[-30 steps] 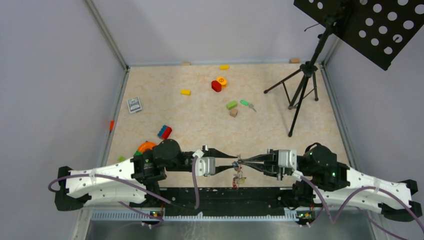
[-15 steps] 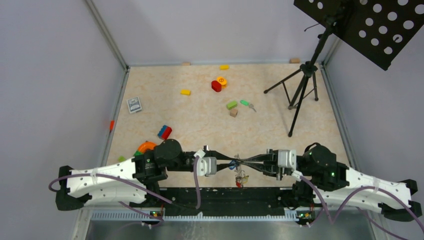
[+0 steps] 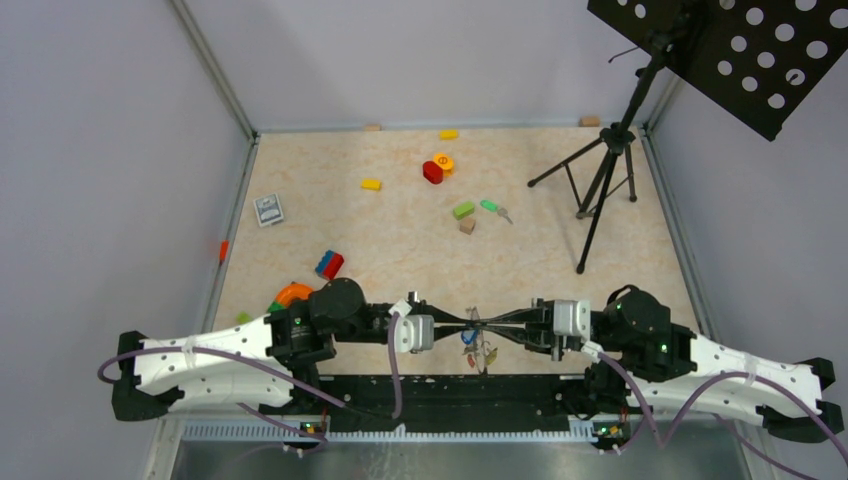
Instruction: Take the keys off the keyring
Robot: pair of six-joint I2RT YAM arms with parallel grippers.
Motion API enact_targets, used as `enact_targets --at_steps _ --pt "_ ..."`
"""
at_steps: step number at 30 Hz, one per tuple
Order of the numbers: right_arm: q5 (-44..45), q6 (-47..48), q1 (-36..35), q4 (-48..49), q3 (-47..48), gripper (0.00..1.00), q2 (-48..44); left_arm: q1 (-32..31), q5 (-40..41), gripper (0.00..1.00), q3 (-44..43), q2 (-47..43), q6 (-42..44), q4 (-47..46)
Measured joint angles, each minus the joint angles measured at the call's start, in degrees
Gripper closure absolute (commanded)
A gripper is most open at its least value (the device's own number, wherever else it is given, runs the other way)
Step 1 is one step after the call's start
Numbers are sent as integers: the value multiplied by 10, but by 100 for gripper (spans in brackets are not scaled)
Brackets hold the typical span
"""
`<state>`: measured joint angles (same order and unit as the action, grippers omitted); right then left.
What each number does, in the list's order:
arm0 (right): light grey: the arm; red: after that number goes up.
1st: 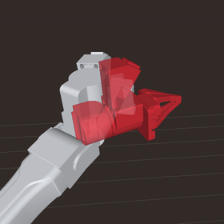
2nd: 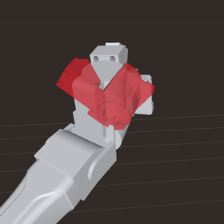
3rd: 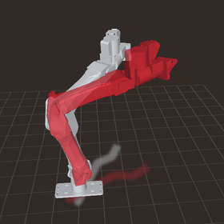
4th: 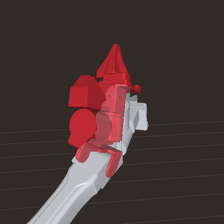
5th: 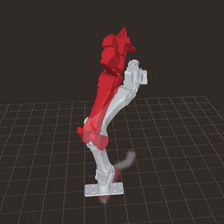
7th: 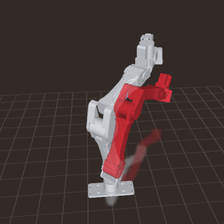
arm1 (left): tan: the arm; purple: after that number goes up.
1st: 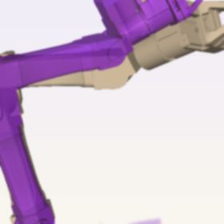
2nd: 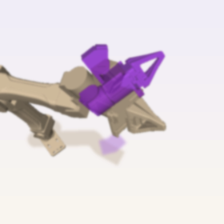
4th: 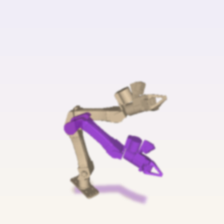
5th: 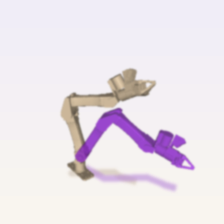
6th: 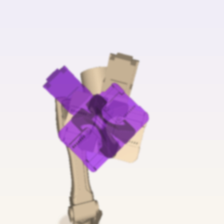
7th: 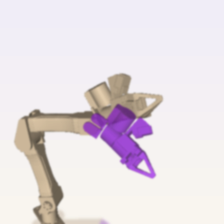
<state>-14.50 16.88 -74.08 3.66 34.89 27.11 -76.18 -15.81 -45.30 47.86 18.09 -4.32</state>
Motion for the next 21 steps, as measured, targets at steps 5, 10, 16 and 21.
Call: enact_targets --at_steps 5,10,16,21 --pt "-2 0 0 0 0 100 0 0 1 100 1 -3 1 0" --pt "-2 -1 0 -2 0 85 -1 0 2 100 1 -7 6 6" --pt "-2 -2 0 0 -4 66 -19 0 9 100 1 -9 13 30" --pt "-2 -1 0 -11 -3 64 -25 0 21 100 1 -9 16 48"
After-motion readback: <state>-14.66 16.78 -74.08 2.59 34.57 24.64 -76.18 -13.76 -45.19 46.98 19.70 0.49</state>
